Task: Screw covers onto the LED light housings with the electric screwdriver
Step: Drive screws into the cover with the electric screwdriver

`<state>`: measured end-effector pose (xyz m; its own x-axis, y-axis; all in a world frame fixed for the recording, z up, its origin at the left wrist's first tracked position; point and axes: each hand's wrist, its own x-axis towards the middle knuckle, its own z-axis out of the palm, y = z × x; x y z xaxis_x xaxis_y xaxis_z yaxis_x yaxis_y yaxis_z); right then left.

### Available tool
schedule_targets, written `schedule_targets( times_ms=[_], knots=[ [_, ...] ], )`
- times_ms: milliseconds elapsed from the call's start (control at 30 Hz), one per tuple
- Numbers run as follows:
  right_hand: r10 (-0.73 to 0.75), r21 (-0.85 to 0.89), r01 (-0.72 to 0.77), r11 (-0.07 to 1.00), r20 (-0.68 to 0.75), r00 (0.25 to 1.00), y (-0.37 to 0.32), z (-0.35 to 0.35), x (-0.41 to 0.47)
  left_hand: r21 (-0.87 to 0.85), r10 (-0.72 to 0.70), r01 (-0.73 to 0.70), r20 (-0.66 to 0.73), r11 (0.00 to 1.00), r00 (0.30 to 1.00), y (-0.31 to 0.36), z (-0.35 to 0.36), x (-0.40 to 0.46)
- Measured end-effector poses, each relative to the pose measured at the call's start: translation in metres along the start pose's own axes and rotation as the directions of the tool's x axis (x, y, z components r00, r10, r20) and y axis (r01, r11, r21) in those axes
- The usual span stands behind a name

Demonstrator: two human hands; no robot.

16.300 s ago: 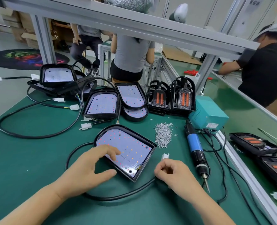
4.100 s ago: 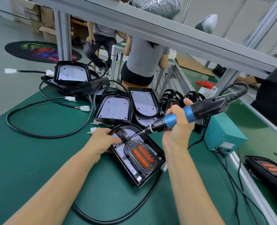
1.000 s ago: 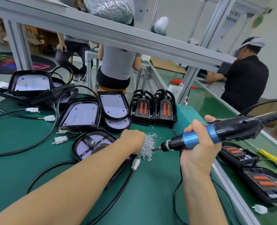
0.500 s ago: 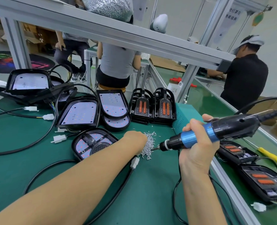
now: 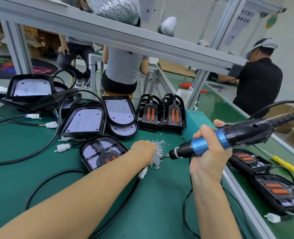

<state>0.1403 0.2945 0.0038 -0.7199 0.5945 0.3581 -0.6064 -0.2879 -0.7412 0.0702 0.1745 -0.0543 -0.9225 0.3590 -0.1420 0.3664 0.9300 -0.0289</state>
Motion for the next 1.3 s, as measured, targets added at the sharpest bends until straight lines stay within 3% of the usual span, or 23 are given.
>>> schedule_targets(
  times_ms=[200,467,567,633,700,733,800,867,933,1100,1300],
  knots=[
    [0.007,0.013,-0.007,1.0,0.021,1.0,0.001,0.003,-0.002,0.034,-0.031,0.031,-0.006,0.999,0.999,-0.001,0.0,0.0],
    [0.014,0.017,-0.014,1.0,0.024,1.0,0.0,0.003,-0.003,0.077,-0.003,-0.004,0.098,0.997,0.995,-0.007,0.003,-0.002],
    [0.023,0.02,-0.023,1.0,0.015,1.0,-0.002,0.003,-0.003,-0.005,-0.009,0.009,0.022,1.0,1.0,-0.009,0.002,-0.004],
    [0.027,0.021,-0.027,0.999,0.011,1.0,-0.004,0.003,-0.003,-0.19,-0.055,0.041,-0.069,0.981,0.996,-0.015,-0.001,-0.004],
    [0.027,0.035,-0.028,0.999,0.015,1.0,-0.006,0.005,-0.003,-0.549,-0.117,0.043,-0.1,0.834,0.988,-0.027,-0.006,-0.006],
    [0.028,0.042,-0.028,0.999,0.019,0.999,-0.006,0.006,-0.003,-0.735,-0.148,0.038,-0.085,0.677,0.985,-0.034,-0.009,-0.01],
    [0.039,0.073,-0.042,0.996,0.04,0.998,-0.007,0.01,-0.004,-0.967,-0.212,0.024,-0.032,0.255,0.977,-0.049,-0.012,-0.022],
    [0.065,0.131,-0.073,0.989,0.067,0.996,-0.006,0.014,-0.007,-0.994,-0.233,-0.002,0.024,-0.11,0.972,-0.063,-0.011,-0.039],
    [0.092,0.173,-0.107,0.979,0.095,0.991,-0.004,0.019,-0.01,-0.944,-0.213,-0.034,0.038,-0.327,0.976,-0.076,-0.005,-0.057],
    [0.168,0.32,-0.211,0.924,0.154,0.974,-0.003,0.04,-0.02,-0.807,-0.201,-0.057,0.077,-0.588,0.977,-0.094,0.012,-0.1],
    [0.219,0.418,-0.305,0.856,0.241,0.946,-0.002,0.063,-0.035,-0.695,-0.174,-0.045,0.116,-0.718,0.978,-0.095,0.02,-0.126]
  ],
)
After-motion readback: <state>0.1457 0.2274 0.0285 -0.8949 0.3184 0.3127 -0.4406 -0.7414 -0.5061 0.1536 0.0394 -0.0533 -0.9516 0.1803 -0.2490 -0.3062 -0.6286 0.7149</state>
